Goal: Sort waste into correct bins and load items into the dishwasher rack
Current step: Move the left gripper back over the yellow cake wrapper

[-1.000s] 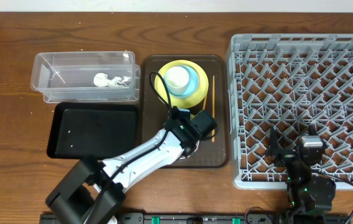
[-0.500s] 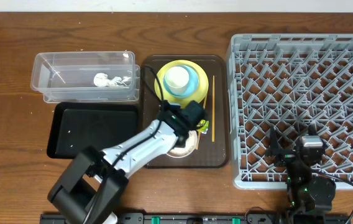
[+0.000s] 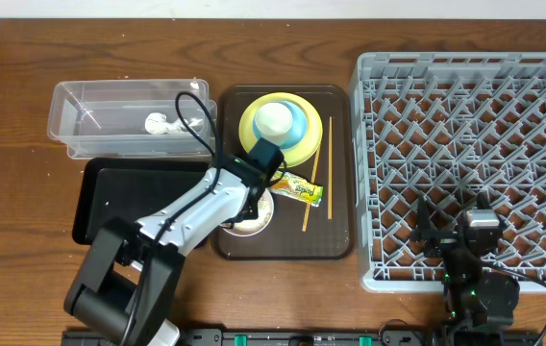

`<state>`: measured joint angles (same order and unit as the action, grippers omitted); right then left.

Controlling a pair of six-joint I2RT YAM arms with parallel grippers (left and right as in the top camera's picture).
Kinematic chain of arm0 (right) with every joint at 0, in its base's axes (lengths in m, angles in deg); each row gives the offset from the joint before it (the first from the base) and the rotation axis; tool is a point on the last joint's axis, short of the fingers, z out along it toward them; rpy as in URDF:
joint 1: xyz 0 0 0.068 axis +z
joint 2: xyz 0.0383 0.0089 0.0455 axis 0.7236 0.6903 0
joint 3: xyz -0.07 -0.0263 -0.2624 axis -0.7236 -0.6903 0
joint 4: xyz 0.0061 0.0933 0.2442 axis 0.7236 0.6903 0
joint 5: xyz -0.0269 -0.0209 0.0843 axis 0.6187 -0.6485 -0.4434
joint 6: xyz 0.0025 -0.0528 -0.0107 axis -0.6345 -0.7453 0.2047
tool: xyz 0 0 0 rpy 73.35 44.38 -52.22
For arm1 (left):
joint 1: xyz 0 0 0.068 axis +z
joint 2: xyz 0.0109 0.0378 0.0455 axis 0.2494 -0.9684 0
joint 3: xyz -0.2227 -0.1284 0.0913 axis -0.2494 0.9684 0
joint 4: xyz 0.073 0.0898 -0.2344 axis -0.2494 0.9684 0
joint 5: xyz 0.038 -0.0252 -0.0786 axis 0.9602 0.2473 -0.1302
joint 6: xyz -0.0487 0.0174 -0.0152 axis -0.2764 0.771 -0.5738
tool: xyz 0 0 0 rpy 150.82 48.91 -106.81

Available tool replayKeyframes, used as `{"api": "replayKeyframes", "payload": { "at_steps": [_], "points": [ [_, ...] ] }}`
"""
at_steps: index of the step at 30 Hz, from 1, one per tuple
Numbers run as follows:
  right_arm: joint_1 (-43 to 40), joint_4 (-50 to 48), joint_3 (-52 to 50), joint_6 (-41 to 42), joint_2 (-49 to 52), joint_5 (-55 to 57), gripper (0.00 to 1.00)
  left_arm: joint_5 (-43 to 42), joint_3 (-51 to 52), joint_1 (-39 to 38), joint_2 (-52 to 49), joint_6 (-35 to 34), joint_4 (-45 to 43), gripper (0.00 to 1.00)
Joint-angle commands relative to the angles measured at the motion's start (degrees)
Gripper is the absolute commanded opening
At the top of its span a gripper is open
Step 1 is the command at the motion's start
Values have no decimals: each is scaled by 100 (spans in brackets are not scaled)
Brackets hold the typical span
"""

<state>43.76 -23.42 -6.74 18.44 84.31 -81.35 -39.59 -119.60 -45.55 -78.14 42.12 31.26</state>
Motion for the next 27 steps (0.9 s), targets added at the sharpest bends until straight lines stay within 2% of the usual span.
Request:
{"api": "replayKeyframes", "payload": {
  "at_steps": [1, 6, 11, 15, 18, 20, 23, 27],
  "points": [
    [-55, 20, -9, 59, -35, -39, 99, 114, -26, 57, -48, 98, 79, 6],
    [-55, 20, -9, 59, -35, -39, 99, 114, -81, 57, 44, 103, 133, 6],
    [-55, 20, -9, 59, -35, -39, 99, 17, -651, 50, 470, 96, 538, 6],
    [-55, 20, -9, 59, -35, -39, 99, -643, -1123, 50, 994, 96, 597, 12],
    [-55, 20, -9, 59, -35, -39, 99, -1241, -1228, 50, 1377, 28, 328, 17],
    [-55, 20, -9, 59, -35, -39, 99, -1611, -1228, 50, 1567, -260, 153, 26],
    [-55, 20, -9, 59, -35, -39, 99, -1965, -1228, 37, 1641, -883, 37, 28],
    [-55, 20, -9, 59, -35, -39, 99, -1978, -1158, -96, 1569, -1893, 37, 29]
  ]
}}
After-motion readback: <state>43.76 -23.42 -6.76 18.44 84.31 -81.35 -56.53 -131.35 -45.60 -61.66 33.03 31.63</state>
